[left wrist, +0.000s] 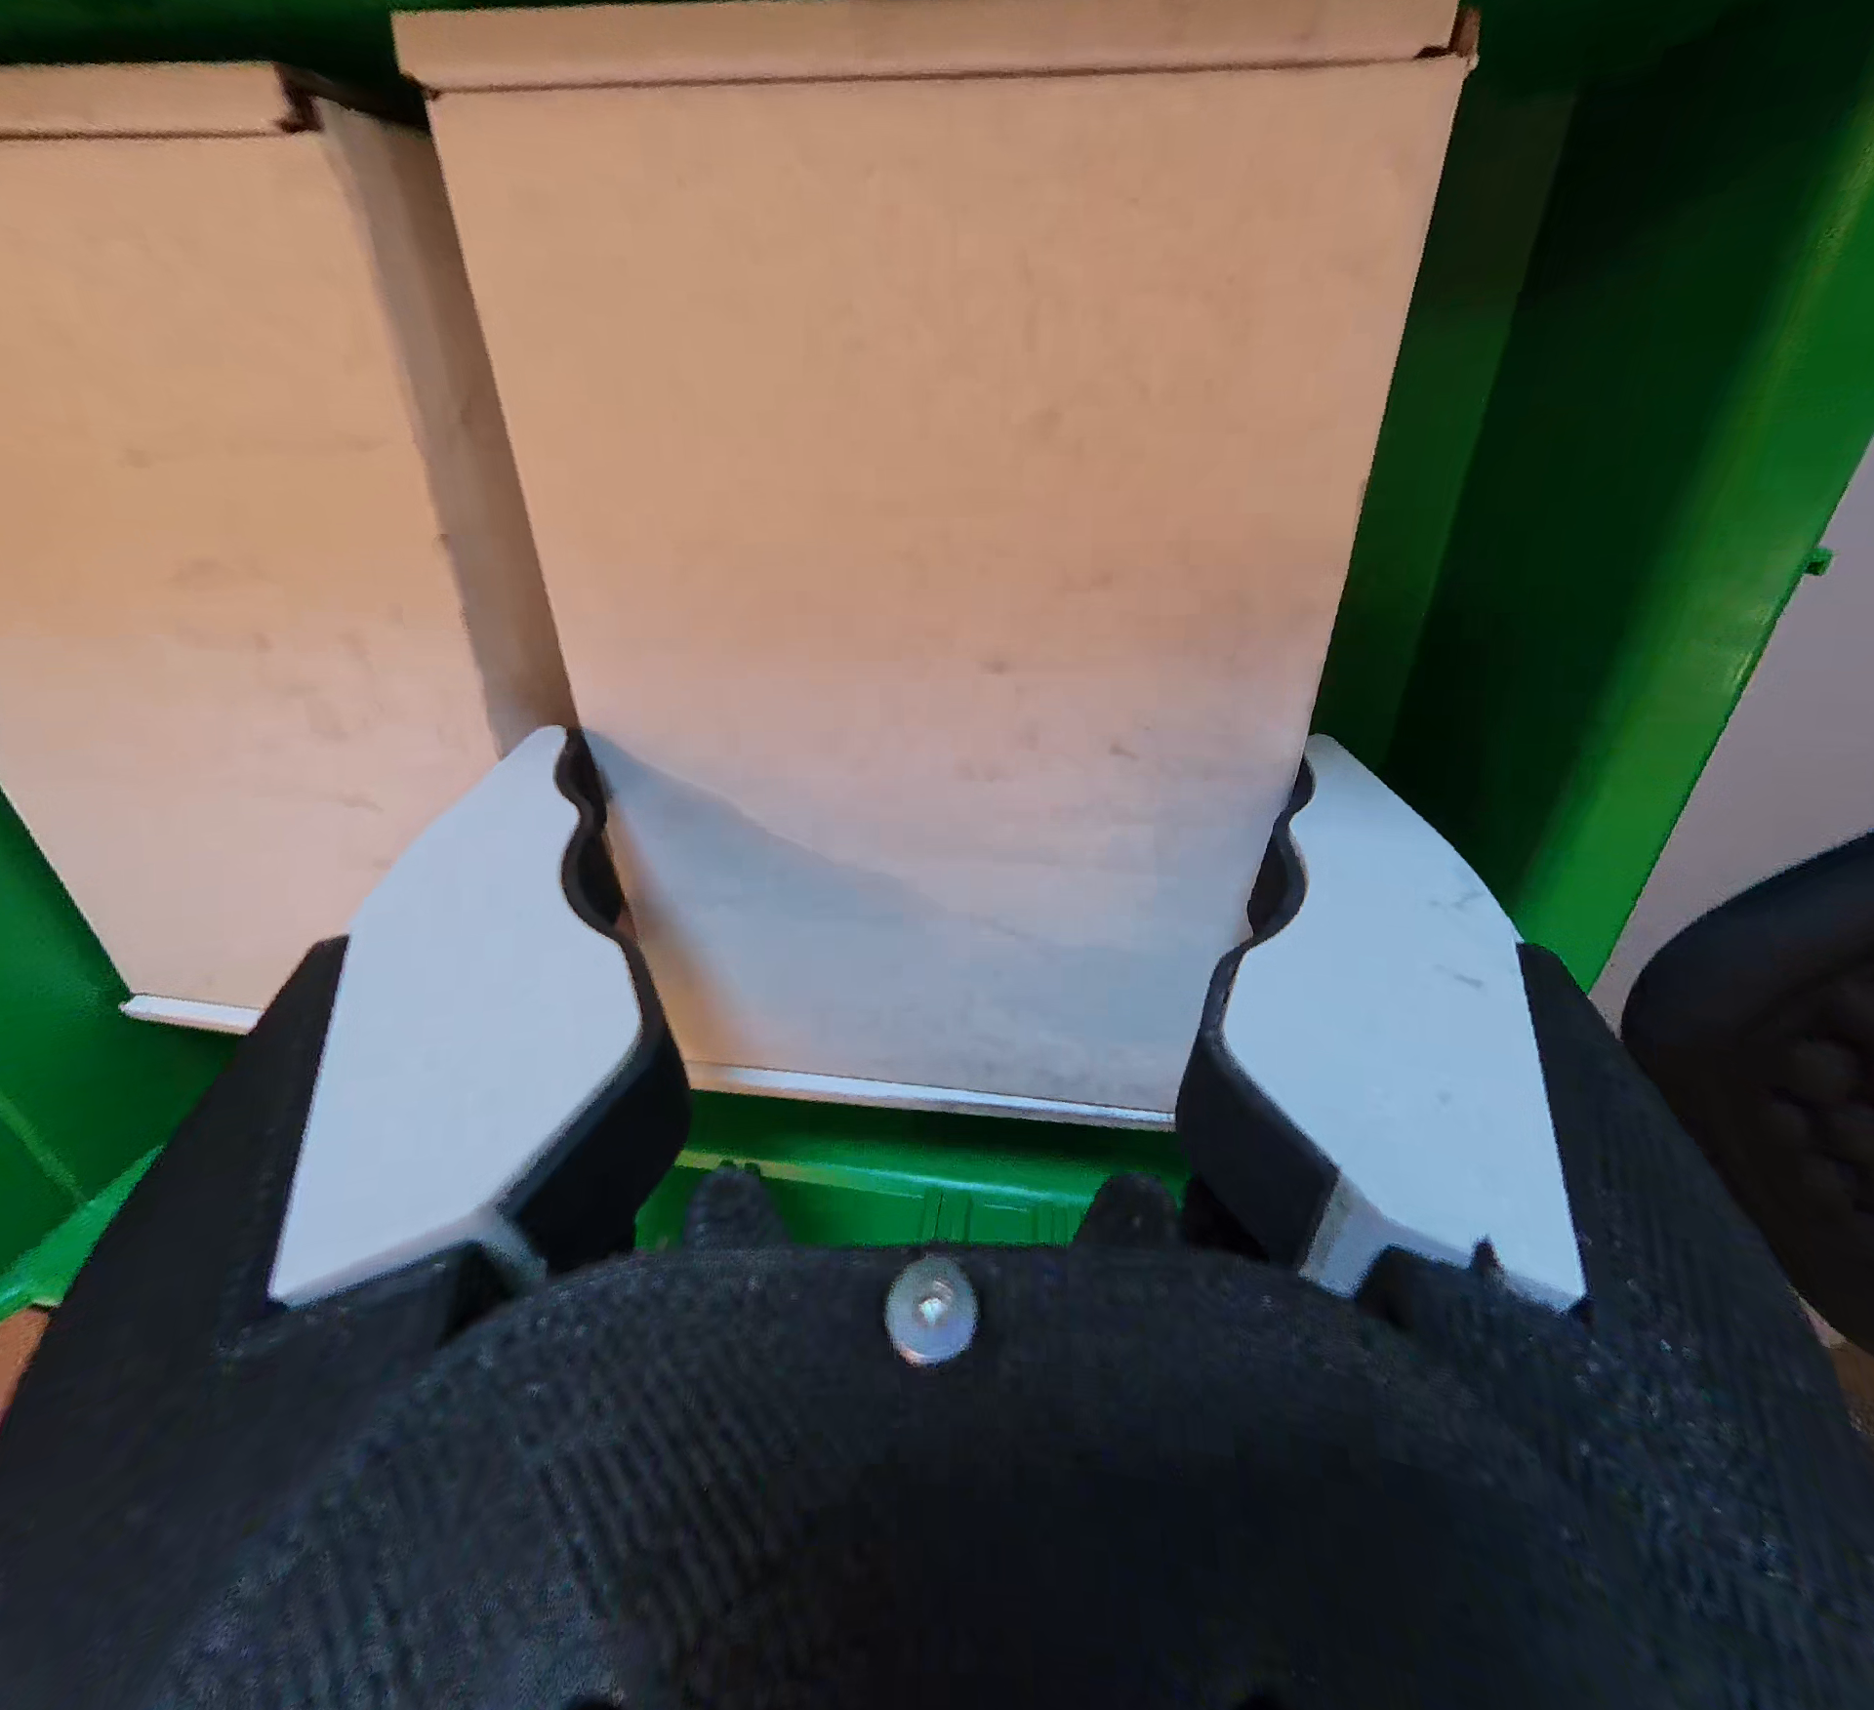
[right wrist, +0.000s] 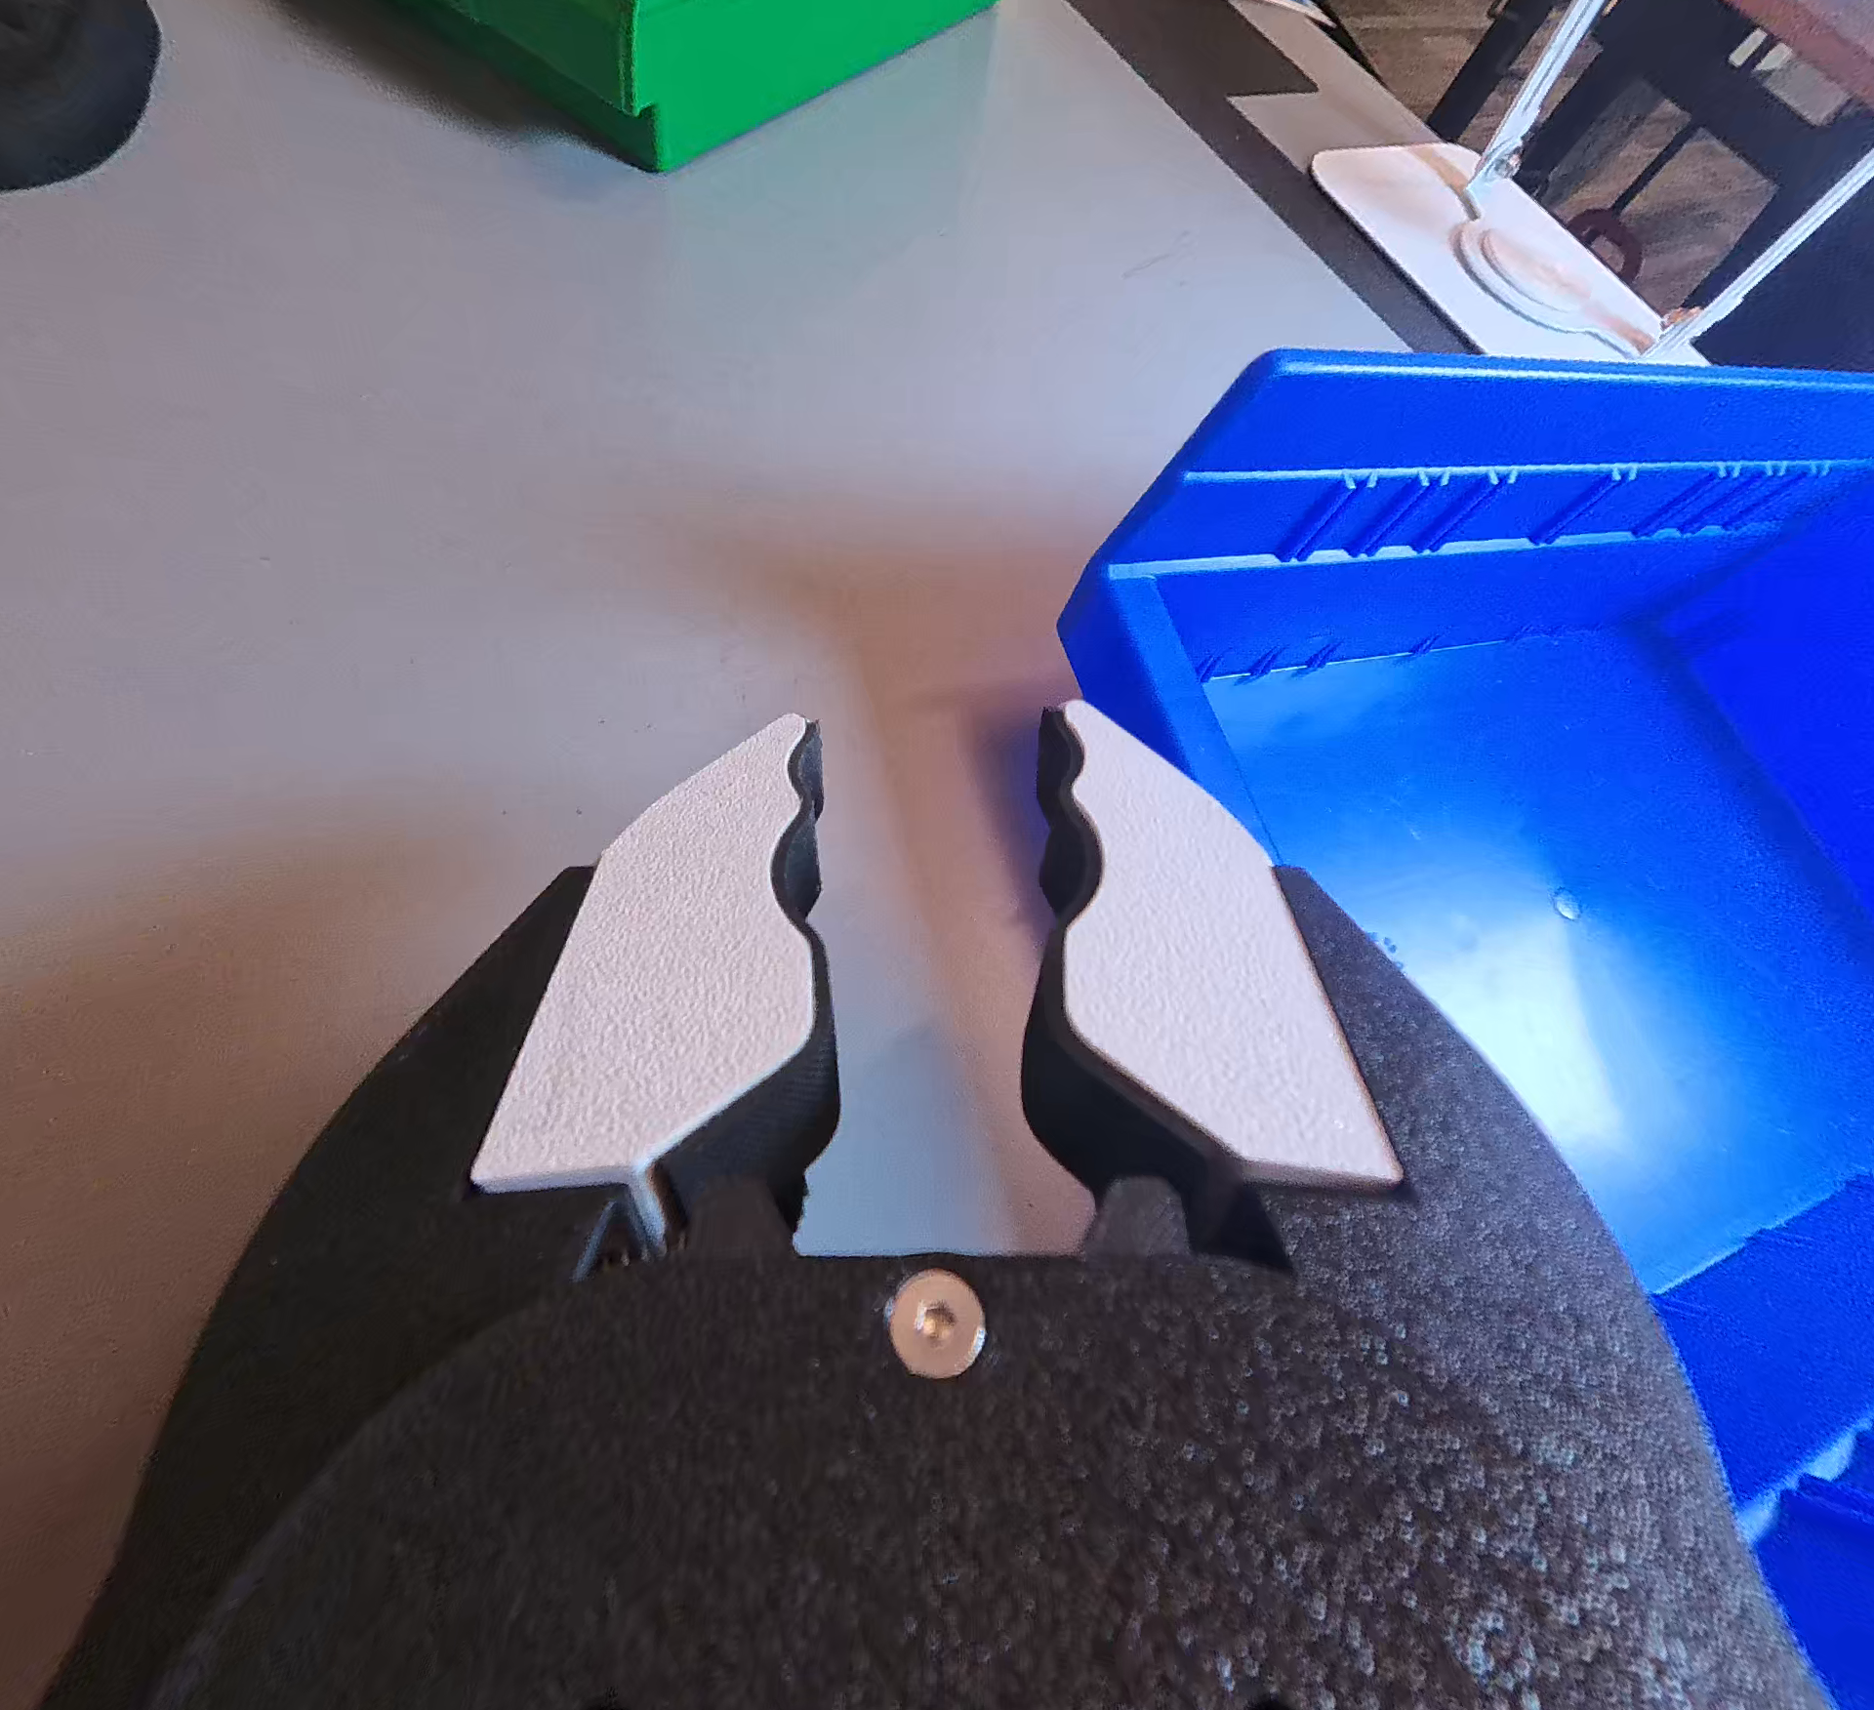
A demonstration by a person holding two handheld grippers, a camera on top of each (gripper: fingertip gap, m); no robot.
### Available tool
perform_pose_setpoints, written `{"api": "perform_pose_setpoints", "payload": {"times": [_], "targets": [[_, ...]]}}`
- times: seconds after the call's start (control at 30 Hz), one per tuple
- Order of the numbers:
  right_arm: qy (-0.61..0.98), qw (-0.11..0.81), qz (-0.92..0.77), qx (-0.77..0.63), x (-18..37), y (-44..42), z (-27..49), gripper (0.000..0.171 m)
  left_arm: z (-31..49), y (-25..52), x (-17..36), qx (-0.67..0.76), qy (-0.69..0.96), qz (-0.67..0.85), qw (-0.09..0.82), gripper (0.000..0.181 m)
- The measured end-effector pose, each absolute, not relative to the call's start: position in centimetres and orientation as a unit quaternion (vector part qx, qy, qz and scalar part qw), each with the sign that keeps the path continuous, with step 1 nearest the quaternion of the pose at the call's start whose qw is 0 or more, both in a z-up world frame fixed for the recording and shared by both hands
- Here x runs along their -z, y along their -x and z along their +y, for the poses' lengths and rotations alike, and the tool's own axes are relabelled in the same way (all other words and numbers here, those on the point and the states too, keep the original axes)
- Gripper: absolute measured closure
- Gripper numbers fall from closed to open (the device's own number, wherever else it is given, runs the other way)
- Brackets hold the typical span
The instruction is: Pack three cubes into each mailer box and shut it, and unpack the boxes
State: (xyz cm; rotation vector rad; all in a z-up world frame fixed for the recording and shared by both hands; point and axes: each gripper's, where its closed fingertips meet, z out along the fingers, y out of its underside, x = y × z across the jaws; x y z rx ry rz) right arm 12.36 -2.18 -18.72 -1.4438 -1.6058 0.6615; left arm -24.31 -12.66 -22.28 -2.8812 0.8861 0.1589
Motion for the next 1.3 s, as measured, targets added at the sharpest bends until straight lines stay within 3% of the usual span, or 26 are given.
{"api": "perform_pose_setpoints", "payload": {"times": [0.2, 0.47, 0.67, 0.9, 1.0, 1.1, 1.17, 1.2, 1.27, 1.3], "targets": [[0.575, 0.443, -0.628, -0.280, 17.8, -12.6, -2.1, 0.131, -13.3, 24.2, 21.4, -0.059, 0.944, 0.308, 0.101, 0.058], [0.528, 0.481, -0.639, -0.286, 16.1, -11.4, -3.5, 0.131, -14.5, 24.2, 13.2, -0.071, 0.930, 0.320, 0.169, 0.059], [0.432, 0.553, -0.677, -0.220, 13.3, -8.5, -5.6, 0.124, -15.8, 16.1, 8.8, 0.046, 0.892, 0.394, 0.215, 0.059], [0.218, 0.644, -0.717, -0.156, 9.5, -5.3, -12.6, 0.097, -17.8, 3.8, 11.3, 0.234, 0.818, 0.499, 0.166, 0.058], [0.155, 0.626, -0.751, -0.142, 10.4, -4.9, -15.6, 0.089, -18.2, 0.4, 13.1, 0.272, 0.795, 0.526, 0.128, 0.059], [0.116, 0.607, -0.776, -0.128, 12.1, -5.2, -17.1, 0.103, -18.1, -1.8, 14.8, 0.287, 0.781, 0.544, 0.104, 0.059], [0.128, 0.598, -0.779, -0.138, 12.8, -5.7, -16.5, 0.103, -17.8, -2.4, 15.6, 0.288, 0.781, 0.544, 0.104, 0.059], [0.149, 0.587, -0.779, -0.162, 13.1, -6.2, -16.2, 0.104, -17.5, -2.8, 15.5, 0.305, 0.783, 0.528, 0.119, 0.062], [0.214, 0.552, -0.770, -0.238, 13.4, -7.1, -15.4, 0.104, -16.8, -3.5, 14.4, 0.337, 0.772, 0.509, 0.177, 0.091], [0.237, 0.546, -0.758, -0.267, 13.3, -7.6, -14.7, 0.105, -16.6, -3.6, 14.0, 0.336, 0.766, 0.506, 0.210, 0.084]]}}
